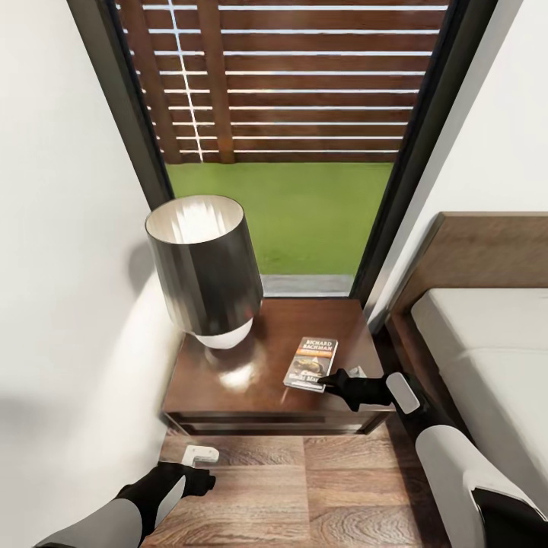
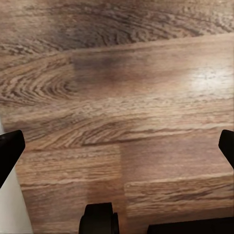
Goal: In the bedroom, move the book from the bed onto either nightstand, and place the two sandals side by side next to the bed.
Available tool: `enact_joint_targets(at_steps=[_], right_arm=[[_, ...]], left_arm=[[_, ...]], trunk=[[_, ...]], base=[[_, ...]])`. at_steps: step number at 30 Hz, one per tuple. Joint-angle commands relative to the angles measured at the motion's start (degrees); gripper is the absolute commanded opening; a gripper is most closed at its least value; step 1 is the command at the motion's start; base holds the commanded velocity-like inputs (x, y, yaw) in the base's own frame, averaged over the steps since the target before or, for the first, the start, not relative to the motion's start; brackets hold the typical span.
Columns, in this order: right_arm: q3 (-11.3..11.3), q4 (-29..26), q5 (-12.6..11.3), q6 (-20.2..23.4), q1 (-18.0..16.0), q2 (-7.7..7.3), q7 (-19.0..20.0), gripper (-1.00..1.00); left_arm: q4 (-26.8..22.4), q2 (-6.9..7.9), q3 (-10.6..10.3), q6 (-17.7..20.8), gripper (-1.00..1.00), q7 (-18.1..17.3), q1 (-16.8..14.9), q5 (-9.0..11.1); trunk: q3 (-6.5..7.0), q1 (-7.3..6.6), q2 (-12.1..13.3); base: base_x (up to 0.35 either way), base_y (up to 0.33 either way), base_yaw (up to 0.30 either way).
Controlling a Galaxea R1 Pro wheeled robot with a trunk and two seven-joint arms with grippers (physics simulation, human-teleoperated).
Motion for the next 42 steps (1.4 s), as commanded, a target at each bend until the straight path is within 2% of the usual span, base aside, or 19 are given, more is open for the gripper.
enact_joint_targets(at_steps=[1, 23, 30, 42], right_arm=[[-0.3, 0.0, 0.5, 0.3, -0.2, 0.04, 0.5, -1.0], [-0.3, 0.0, 0.6, 0.2, -2.0, 0.08, -0.6, -1.0], [-0.4, 0.1, 0.6, 0.2, -2.7, 0.08, -1.7, -1.0], [-0.4, 0.1, 0.6, 0.2, -3.0, 0.3, -2.2, -1.0]], left_arm=[[-0.1, 0.05, -0.5, 0.3, 1.0, 0.0, 0.0, 0.4], [-0.1, 0.06, -0.5, 0.3, 1.0, 0.0, 0.0, 0.4], [-0.1, 0.05, -0.5, 0.3, 1.0, 0.0, 0.0, 0.4], [-0.1, 0.03, -0.5, 0.3, 1.0, 0.0, 0.0, 0.4]], trunk=[[-0.22, 0.22, -0.4], [-0.22, 0.22, -0.4], [-1.48, 1.76, -3.2], [-1.66, 1.98, -3.6]], base=[[0.0, 0.0, 0.0], [0.0, 0.0, 0.0], [0.0, 0.0, 0.0], [0.0, 0.0, 0.0]])
